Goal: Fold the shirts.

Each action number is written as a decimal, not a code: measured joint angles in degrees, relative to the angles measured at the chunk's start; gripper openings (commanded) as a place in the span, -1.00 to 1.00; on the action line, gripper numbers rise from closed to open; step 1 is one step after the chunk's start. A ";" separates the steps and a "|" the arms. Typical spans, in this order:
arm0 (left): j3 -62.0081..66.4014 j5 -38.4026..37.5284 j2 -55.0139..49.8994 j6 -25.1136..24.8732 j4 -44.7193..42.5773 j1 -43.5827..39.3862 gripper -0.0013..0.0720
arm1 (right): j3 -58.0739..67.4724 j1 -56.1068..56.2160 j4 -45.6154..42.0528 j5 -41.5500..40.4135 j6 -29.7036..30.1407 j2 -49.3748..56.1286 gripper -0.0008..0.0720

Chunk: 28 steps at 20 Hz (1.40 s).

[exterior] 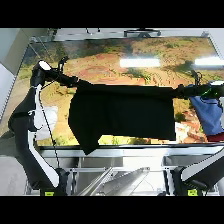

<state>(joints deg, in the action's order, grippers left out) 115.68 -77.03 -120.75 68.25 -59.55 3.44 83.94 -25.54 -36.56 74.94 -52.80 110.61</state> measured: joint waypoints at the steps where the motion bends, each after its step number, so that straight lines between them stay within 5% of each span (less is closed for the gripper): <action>1: 0.00 0.26 0.00 0.17 -0.52 -0.15 -0.90 | -0.09 0.02 -0.87 -0.02 -0.33 0.02 -0.93; 2: 0.00 0.46 0.00 0.20 -1.01 -0.28 -0.90 | -0.13 0.09 -1.88 -0.24 -0.85 0.02 -0.92; 4: 0.00 0.52 0.00 0.31 -1.57 -0.46 -0.90 | -0.15 0.46 -4.09 -0.63 -1.70 0.02 -0.24; 5: 0.00 0.52 0.00 0.33 -1.77 -0.46 -0.89 | -0.15 0.66 -4.85 -1.03 -2.01 0.02 -0.24; 6: 0.00 0.46 0.00 0.33 -1.97 -0.48 -0.39 | -0.15 0.87 -5.33 -1.03 -2.54 0.02 -0.24; 7: 0.07 0.04 0.00 0.33 -2.03 -0.50 -0.15 | -0.15 1.09 -5.66 -0.98 -3.08 0.00 -0.24; 13: 0.61 -7.54 1.60 3.23 -2.21 0.72 -0.15 | -0.15 -0.26 -7.45 4.28 -5.51 -4.31 -0.24; 18: -11.43 -11.26 10.97 5.46 -2.23 4.81 -0.15 | -3.87 -4.11 -15.78 9.29 -8.63 -14.88 -0.23; 19: -15.58 -11.28 13.84 5.53 -2.19 5.75 -0.15 | -6.40 -4.96 -18.40 9.55 -9.22 -17.88 -0.03; 20: -20.26 -11.23 17.03 5.53 -2.12 6.75 -0.15 | -9.73 -5.86 -21.00 9.22 -9.90 -21.24 0.28; 28: -57.09 -6.19 40.87 4.17 -1.81 15.39 -0.15 | -39.65 -9.73 -25.44 -4.94 -12.83 -39.36 0.27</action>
<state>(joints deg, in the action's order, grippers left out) 58.59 -83.22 -79.88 72.42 -61.36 18.83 44.29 -35.27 -62.00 70.00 -65.63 71.24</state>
